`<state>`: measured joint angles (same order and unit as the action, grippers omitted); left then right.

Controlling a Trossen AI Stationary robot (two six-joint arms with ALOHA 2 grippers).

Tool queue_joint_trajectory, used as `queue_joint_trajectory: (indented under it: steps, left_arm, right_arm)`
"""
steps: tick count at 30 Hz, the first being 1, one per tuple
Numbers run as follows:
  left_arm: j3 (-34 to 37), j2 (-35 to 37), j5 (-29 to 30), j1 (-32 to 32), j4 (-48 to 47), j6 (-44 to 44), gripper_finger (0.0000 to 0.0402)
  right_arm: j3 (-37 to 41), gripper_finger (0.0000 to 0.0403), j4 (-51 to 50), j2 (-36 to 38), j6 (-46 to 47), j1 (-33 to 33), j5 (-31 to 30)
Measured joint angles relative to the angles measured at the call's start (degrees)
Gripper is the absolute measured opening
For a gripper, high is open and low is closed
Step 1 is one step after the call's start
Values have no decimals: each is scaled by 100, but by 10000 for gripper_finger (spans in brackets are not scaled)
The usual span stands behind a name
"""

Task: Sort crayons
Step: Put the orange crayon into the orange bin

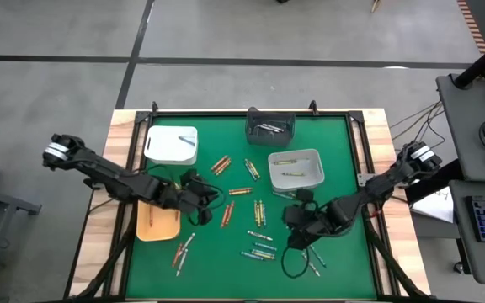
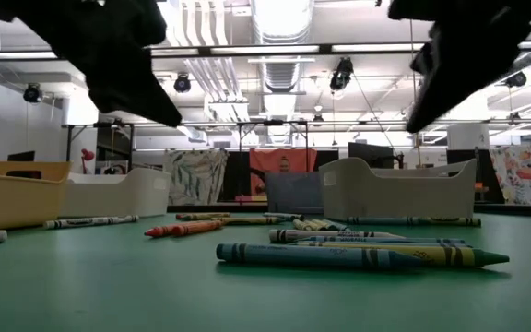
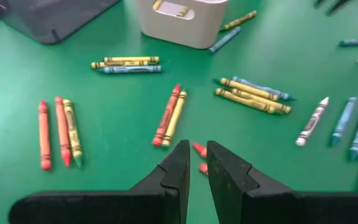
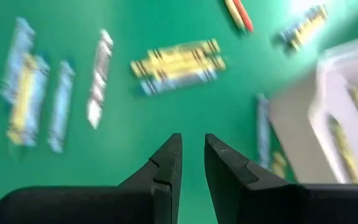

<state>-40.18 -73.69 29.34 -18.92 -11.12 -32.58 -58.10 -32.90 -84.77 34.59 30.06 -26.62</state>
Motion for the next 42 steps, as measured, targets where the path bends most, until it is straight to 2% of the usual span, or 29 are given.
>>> queue_joint_trajectory:
  steps: [3,7,10,15,19,24,28,36,42]
  left_arm:
    - [-178,-68,-356,243,12,328,37]
    - [-460,-118,-625,466,-68,756,37]
    - [-655,-90,-635,496,-555,846,37]
    - [-715,-90,-640,492,-1186,316,37]
    - [-722,-97,-641,542,-1183,173,37]
    - [-892,-109,-635,741,-1181,530,37]
    - [-897,-118,-634,1153,-1131,1214,37]
    - [-892,-118,-635,2479,-1035,1469,37]
    - [-885,-246,-764,3075,-115,2044,37]
  right_arm:
    - [205,58,876,0,-392,-25,0]
    - [228,58,1258,115,-593,-109,-50]
    - [174,58,1106,344,-533,-129,-34]
    - [70,58,698,910,-445,-61,454]
    - [108,58,709,1223,-485,-79,293]
    - [115,58,714,1249,-994,-96,50]
    - [117,58,718,1231,-1024,-218,51]
    - [119,58,848,1231,-1312,-655,-115]
    - [252,58,1071,1196,-1954,-1493,-591]
